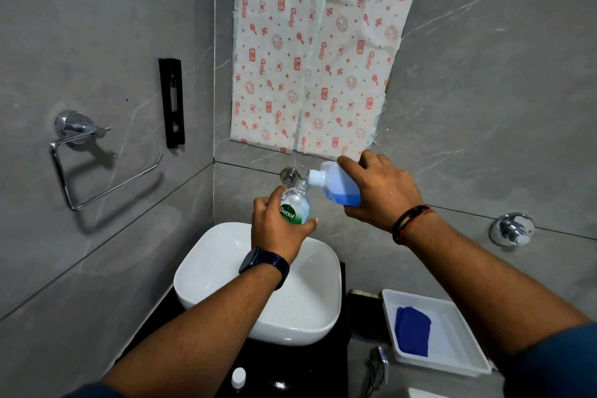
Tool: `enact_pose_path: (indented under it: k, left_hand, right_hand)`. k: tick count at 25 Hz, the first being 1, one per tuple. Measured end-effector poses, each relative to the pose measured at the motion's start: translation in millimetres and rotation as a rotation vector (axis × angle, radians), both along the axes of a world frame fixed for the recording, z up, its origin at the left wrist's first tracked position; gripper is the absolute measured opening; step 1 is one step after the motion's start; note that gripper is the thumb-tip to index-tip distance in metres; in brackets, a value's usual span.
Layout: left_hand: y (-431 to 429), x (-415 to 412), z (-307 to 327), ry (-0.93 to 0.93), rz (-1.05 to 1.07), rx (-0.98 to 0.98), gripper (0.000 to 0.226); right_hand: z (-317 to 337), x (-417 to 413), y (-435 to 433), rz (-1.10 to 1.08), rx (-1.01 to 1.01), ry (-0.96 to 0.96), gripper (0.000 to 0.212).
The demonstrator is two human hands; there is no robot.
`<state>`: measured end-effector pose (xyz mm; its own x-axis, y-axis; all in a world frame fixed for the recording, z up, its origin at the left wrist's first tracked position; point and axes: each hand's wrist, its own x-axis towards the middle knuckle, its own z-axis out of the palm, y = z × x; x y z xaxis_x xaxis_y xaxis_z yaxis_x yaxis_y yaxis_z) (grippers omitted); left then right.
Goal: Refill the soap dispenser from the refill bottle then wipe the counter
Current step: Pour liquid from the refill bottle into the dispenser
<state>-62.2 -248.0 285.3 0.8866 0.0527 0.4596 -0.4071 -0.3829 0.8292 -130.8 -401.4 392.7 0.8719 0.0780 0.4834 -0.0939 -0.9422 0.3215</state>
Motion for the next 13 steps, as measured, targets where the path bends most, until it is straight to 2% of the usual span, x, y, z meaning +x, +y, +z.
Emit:
enact_pose_path:
  k: [13]
  left_hand:
    - [-0.6, -2.5, 2.5, -0.010, 0.007, -0.013, 0.086]
  right_hand:
    - [7.5, -5.3, 3.3, -0.002, -0.017, 0.012, 0.083]
